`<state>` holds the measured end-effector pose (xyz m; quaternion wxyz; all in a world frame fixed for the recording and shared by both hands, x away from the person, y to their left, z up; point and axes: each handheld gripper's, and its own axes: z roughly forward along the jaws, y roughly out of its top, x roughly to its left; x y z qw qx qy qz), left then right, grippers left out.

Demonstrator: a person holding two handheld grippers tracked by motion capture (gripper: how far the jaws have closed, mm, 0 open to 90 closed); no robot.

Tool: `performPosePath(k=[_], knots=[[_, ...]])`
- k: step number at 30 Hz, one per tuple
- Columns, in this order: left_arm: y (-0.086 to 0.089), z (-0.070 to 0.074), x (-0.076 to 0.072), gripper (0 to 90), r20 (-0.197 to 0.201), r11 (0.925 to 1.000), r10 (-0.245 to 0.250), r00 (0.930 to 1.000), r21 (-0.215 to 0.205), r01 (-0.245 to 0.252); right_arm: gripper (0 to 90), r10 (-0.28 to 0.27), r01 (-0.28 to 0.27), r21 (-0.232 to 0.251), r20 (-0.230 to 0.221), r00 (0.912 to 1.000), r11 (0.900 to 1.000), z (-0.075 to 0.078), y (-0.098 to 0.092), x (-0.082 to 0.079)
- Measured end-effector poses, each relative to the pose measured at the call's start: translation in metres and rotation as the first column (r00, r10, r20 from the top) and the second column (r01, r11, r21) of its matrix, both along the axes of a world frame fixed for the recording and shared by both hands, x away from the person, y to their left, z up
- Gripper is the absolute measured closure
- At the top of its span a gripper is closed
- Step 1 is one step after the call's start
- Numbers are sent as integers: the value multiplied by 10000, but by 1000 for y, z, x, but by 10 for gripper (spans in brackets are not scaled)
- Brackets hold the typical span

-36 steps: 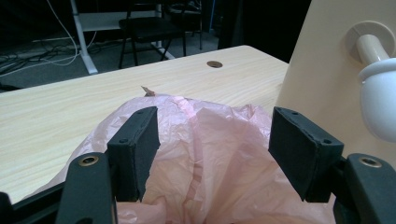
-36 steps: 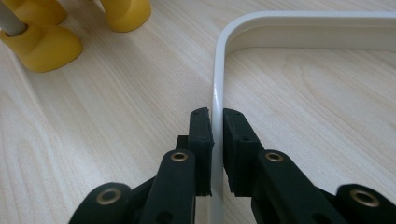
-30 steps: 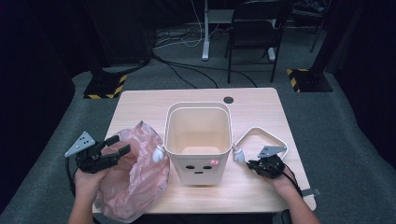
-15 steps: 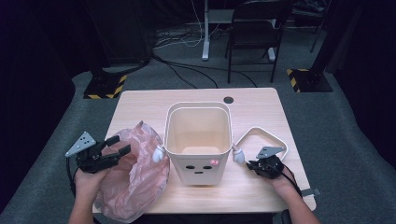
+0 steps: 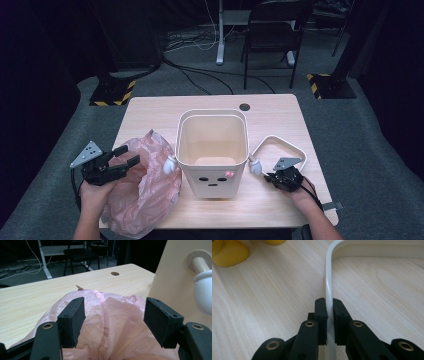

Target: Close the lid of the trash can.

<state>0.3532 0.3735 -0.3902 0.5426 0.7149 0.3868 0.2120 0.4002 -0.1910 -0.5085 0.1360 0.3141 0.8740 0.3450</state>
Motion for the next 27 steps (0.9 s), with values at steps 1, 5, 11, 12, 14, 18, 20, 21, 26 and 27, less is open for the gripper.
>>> performPosePath(k=[1, 5, 11, 12, 14, 18, 20, 21, 26, 27], knots=[[0, 0, 0, 332, 4, 10000, 2, 10000, -13, -2, 838, 2, -2, -35, 17, 10000, 10000, 0, 0, 0], [1, 0, 0, 332, 1, 10000, 27, 10000, -30, -27, 839, 21, -21, -29, 100, 9999, 10000, 4, 0, -2], [2, 0, -1, 332, 18, 10000, 54, 10000, -59, -54, 839, 101, -99, -33, 540, 9985, 9999, 12, 1, -6], [2, 1, -1, 332, 28, 10000, 43, 10000, -38, -42, 839, 58, -61, 36, 604, 9982, 10000, 14, 1, -7], [3, 1, -1, 332, 23, 10000, 79, 10000, -19, -79, 838, 43, -53, 144, 729, 9973, 9999, 17, 0, -9], [5, 3, -2, 332, 86, 9999, 119, 9999, -110, -118, 838, -9, -24, 423, 776, 9970, 9991, 24, -4, -10], [6, 3, -3, 333, 120, 9999, 131, 9998, -98, -130, 836, 57, -88, 427, 727, 9973, 9990, 25, -4, -10], [6, 3, -3, 333, 122, 9998, 141, 9998, -123, -139, 835, 94, -120, 410, 639, 9979, 9991, 26, -4, -11], [6, 3, -3, 333, 121, 9999, 127, 9998, -118, -126, 833, 301, -322, 386, 526, 9982, 9987, 34, -2, -12], [6, 3, -3, 333, 117, 9999, 126, 9999, -111, -125, 833, 316, -339, 409, 555, 9980, 9986, 37, -1, -13]])
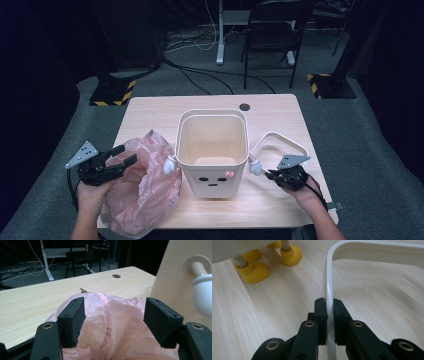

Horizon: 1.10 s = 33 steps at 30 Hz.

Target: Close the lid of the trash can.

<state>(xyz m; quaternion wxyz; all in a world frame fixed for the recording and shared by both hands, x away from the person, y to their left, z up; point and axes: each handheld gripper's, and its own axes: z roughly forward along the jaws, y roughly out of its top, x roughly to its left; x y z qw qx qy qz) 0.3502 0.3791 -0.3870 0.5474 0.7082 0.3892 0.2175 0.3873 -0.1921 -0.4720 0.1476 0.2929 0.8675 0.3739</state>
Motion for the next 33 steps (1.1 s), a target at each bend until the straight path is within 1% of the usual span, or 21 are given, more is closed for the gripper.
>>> performPosePath(k=[5, 9, 15, 20, 21, 22, 26, 27, 28, 33], knots=[[0, 0, 0, 334, -24, 10000, -7, 10000, 4, 7, 833, 128, -129, 69, 139, 9998, 9999, 13, 2, -1], [0, 0, 0, 335, -4, 10000, -29, 10000, 21, 29, 833, 274, -274, -10, 298, 9992, 9996, 23, 5, -1], [0, 1, -1, 339, 25, 10000, -1, 10000, -15, 1, 831, 480, -474, -120, 503, 9976, 9988, 42, 9, -1], [1, 1, -1, 341, 11, 10000, 47, 10000, -65, -47, 830, 549, -538, -216, 545, 9970, 9983, 57, 10, -1], [1, 0, -1, 341, 15, 10000, 49, 10000, -63, -49, 831, 604, -593, -212, 595, 9964, 9980, 63, 10, 0], [1, 0, -1, 341, 14, 10000, 51, 10000, -59, -51, 831, 604, -593, -212, 595, 9964, 9980, 63, 10, 0], [1, 0, -1, 341, 17, 10000, 49, 10000, -38, -49, 831, 615, -620, 55, 630, 9961, 9981, 75, 8, 0], [1, 0, -1, 341, 23, 10000, 38, 10000, 15, -38, 831, 629, -646, 220, 693, 9956, 9977, 80, 7, 0], [1, 0, -1, 341, 20, 10000, 37, 10000, 24, -37, 831, 629, -646, 220, 693, 9956, 9977, 80, 7, 0], [0, 0, 0, 342, -4, 10000, 46, 10000, -2, -46, 831, 703, -736, 349, 880, 9936, 9967, 91, 6, -3]])
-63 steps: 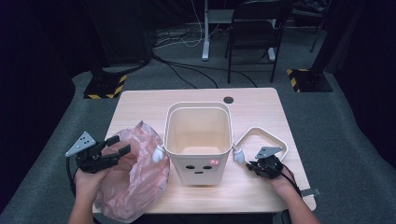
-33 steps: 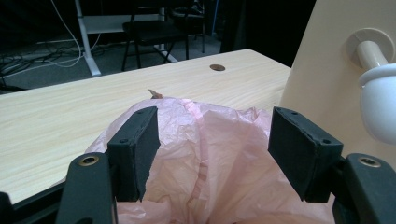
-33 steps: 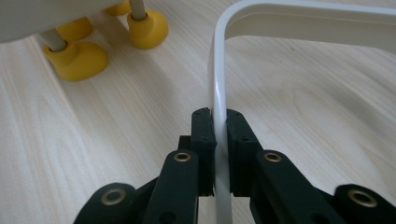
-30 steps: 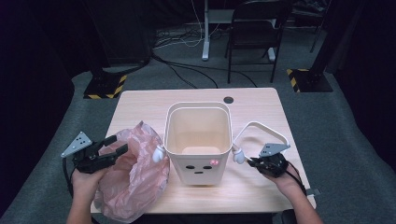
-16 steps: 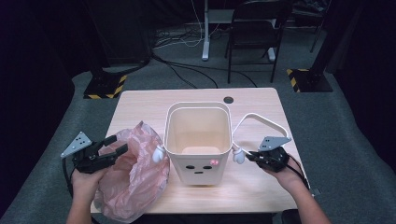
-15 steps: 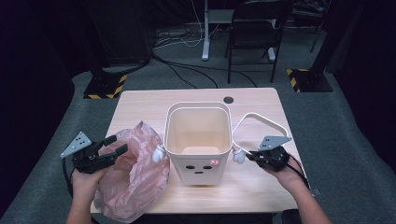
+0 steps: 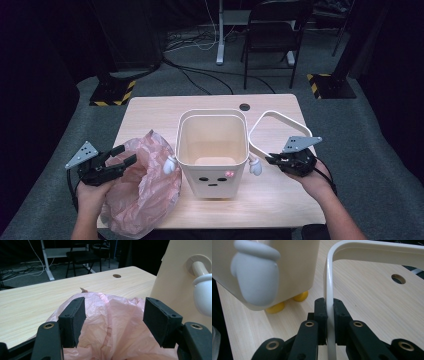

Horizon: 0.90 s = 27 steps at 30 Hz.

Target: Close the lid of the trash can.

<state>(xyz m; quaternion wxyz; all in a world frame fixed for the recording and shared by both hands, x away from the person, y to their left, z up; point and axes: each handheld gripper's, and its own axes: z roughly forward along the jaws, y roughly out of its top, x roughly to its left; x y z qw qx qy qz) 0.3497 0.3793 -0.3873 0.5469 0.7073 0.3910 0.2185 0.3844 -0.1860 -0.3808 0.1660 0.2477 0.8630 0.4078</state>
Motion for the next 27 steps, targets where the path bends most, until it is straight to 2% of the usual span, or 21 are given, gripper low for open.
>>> performPosePath(k=[11, 27], knots=[[0, 0, 0, 342, 4, 10000, -15, 10000, 2, 15, 831, 139, -148, 262, 356, 9993, 9995, 26, -1, -3], [0, 0, 0, 342, 12, 10000, -34, 10000, 20, 34, 831, 224, -262, 561, 676, 9975, 9981, 52, 1, -3]])
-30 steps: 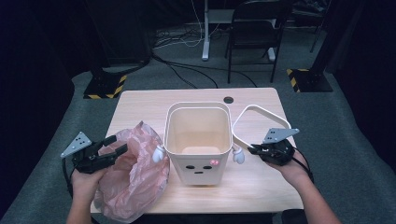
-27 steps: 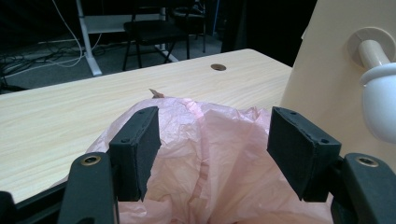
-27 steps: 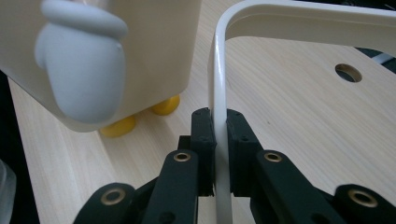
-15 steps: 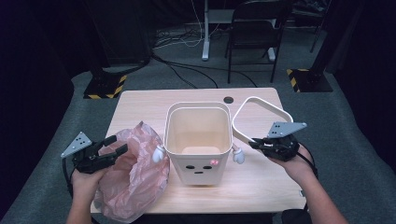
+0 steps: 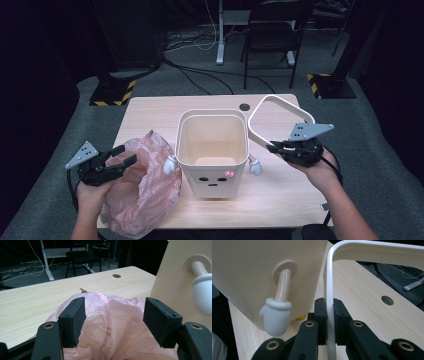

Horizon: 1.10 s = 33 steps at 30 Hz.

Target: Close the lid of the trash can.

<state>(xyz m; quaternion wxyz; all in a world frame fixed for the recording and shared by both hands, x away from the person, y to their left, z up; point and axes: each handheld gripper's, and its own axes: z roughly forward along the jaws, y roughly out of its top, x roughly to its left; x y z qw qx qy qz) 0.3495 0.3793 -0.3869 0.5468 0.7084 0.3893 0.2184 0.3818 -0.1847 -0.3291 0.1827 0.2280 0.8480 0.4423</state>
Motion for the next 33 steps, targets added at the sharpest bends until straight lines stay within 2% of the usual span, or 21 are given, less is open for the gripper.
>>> performPosePath(k=[9, 20, 33], knots=[[0, 1, -1, 341, 16, 10000, -17, 10000, -5, 17, 831, 216, -222, 297, 203, 9996, 9993, 19, 0, -4], [-1, 0, 0, 342, 6, 10000, -37, 10000, -9, 37, 833, 308, -321, 313, 394, 9987, 9990, 39, 4, -5], [-2, 0, 0, 342, -2, 10000, -42, 10000, -15, 42, 833, 323, -353, 494, 595, 9977, 9982, 53, -2, -7]])
